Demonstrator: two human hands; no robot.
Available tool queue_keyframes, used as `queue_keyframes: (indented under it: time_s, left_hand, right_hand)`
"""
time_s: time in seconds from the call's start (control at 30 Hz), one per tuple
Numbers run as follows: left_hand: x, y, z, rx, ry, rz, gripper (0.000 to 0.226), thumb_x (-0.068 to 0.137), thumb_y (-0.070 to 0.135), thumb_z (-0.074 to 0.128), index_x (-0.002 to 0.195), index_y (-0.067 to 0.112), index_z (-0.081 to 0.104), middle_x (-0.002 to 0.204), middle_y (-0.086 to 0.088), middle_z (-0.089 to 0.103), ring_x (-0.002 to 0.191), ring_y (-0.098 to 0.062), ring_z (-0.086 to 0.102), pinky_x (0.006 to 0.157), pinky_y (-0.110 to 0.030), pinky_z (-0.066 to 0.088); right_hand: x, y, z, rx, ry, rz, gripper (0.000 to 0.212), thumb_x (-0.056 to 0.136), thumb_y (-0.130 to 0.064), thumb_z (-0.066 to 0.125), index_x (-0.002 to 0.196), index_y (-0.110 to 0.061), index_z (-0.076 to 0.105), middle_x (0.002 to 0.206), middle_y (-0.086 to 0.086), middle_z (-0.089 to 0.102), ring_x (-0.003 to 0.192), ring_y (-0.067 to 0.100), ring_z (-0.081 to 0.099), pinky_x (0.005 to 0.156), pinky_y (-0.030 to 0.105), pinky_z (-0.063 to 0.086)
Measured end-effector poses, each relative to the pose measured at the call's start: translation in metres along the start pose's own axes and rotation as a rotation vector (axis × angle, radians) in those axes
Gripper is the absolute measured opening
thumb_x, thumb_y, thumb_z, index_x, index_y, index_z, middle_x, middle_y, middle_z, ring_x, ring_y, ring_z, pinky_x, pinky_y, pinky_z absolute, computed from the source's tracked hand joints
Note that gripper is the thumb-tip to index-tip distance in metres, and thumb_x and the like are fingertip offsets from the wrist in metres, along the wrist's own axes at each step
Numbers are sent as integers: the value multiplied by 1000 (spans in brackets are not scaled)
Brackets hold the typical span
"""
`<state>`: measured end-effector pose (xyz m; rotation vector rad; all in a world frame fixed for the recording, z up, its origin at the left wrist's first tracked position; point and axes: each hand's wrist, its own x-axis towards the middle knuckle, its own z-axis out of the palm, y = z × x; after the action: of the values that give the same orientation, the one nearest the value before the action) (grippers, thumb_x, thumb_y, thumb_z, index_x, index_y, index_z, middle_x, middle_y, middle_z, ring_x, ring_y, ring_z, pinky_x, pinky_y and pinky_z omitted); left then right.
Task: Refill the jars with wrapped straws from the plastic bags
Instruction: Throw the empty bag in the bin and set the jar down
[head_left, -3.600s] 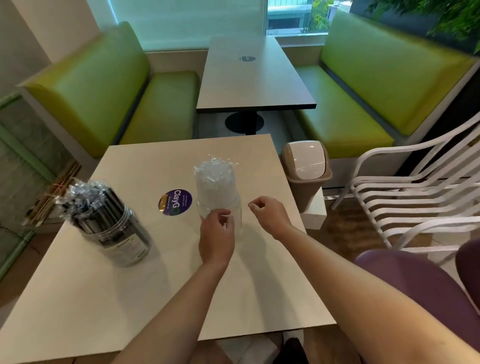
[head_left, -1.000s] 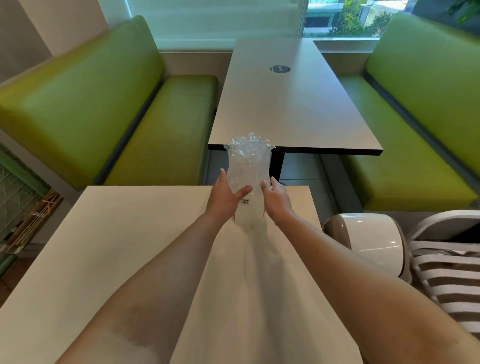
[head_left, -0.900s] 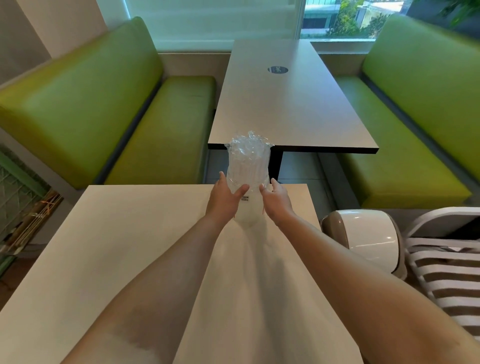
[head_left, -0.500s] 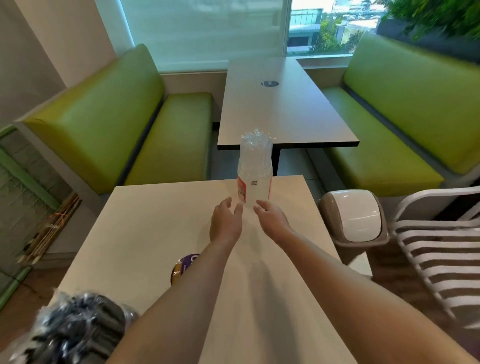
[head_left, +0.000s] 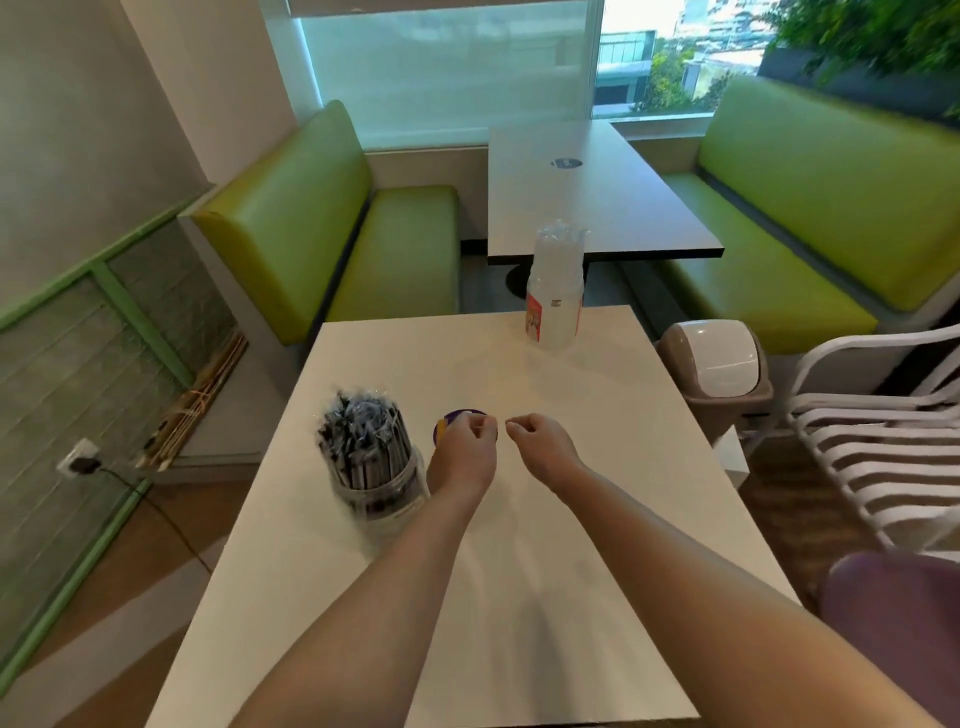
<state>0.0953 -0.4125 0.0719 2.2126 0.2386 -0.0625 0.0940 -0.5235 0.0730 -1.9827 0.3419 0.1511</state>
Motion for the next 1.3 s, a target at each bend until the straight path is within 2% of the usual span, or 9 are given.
queue_keyframes:
  time_s: [0.23, 0.47, 0.63, 0.73, 0.83, 0.97, 1.07, 1.2, 1.3]
  left_hand:
    - [-47, -41, -44, -4, 62, 37, 24, 97, 45, 50, 101, 26, 64, 98, 11, 66, 87, -14, 59, 74, -31, 46]
    - [-59, -92, -75, -8, 141, -144, 26, 96, 44, 53, 107, 25, 67, 103, 4, 68, 96, -21, 62, 77, -31, 47]
    - [-54, -122, -95, -126, 217, -158, 20, 92, 39, 63, 99, 21, 62, 102, 2, 67, 90, -18, 61, 74, -31, 45]
    - [-40, -139, -105, -170, 241, -94, 35, 81, 40, 76, 96, 18, 53, 103, 0, 59, 96, -22, 61, 80, -38, 50]
    - [-23, -146, -116, -218, 196, -53, 59, 73, 31, 85, 114, 14, 46, 121, -3, 49, 111, -24, 55, 92, -38, 49]
    - [6, -154, -132, -285, -47, 37, 98, 67, 31, 88, 145, 19, 30, 145, 8, 35, 129, -13, 39, 105, -35, 40]
    - [23, -155, -133, -258, -135, 114, 104, 59, 37, 92, 143, 30, 32, 136, 12, 39, 123, -12, 46, 98, -31, 44]
    - [46, -156, -128, -159, -170, 119, 116, 47, 52, 93, 145, 32, 35, 122, 5, 32, 123, -15, 42, 109, -35, 40]
    - [59, -156, -130, -154, -187, 143, 106, 52, 38, 96, 140, 26, 38, 124, 3, 31, 123, -12, 38, 110, -31, 35]
  right_hand:
    - [-42, -12, 41, -7, -47, -39, 19, 97, -27, 53, 107, -14, 63, 108, 4, 66, 92, 16, 57, 66, 27, 39]
    - [-54, -20, 69, -11, -78, -49, 18, 97, -31, 55, 99, -14, 61, 91, 0, 62, 73, 12, 53, 52, 24, 37]
    - [-55, -22, 92, 48, -109, -24, 21, 100, -20, 47, 116, -11, 57, 106, 1, 59, 91, 16, 53, 67, 26, 39]
    - [-55, -22, 104, 123, -116, 12, 32, 99, -23, 49, 129, -11, 51, 119, 2, 57, 100, 14, 51, 81, 26, 38]
    - [-54, -17, 113, 173, -104, 12, 34, 100, -28, 49, 130, -12, 52, 123, 2, 58, 103, 12, 52, 83, 25, 37]
    - [-53, -18, 126, 245, -19, -26, 30, 100, -26, 49, 125, -12, 57, 118, -1, 61, 103, 10, 55, 78, 19, 41]
    - [-49, -22, 136, 277, 47, -42, 30, 101, -25, 48, 127, -14, 59, 117, -2, 64, 103, 8, 57, 71, 10, 41]
    - [-38, -28, 143, 310, 107, -49, 33, 103, -22, 44, 133, -20, 57, 123, -5, 60, 112, 7, 53, 74, 2, 41]
    - [-34, -33, 147, 359, 141, 27, 38, 103, -28, 43, 138, -17, 50, 132, -2, 54, 117, 10, 49, 90, 18, 38]
